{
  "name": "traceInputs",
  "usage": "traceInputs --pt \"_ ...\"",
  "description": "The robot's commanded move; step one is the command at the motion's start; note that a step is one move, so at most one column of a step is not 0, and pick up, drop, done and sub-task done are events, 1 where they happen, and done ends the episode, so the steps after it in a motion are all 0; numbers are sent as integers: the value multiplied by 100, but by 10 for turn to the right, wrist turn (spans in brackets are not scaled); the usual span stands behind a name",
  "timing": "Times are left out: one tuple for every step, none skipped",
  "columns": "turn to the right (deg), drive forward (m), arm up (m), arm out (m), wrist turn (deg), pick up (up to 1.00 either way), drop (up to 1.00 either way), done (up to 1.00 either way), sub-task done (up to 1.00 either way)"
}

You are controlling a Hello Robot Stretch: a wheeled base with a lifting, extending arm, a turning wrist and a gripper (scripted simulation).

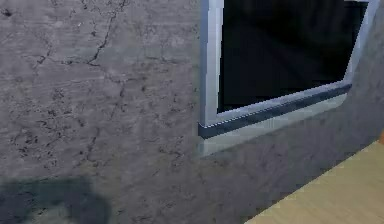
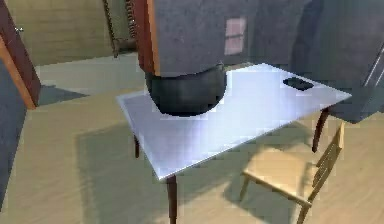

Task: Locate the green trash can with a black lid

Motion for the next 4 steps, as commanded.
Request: traceInputs --pt "-450 0 0 0 0 0 0 0 0" --pt "-450 0 0 0 0 0 0 0 0" --pt "-300 0 0 0 0 0 0 0 0" --pt "0 100 0 0 0 0 0 0 0"
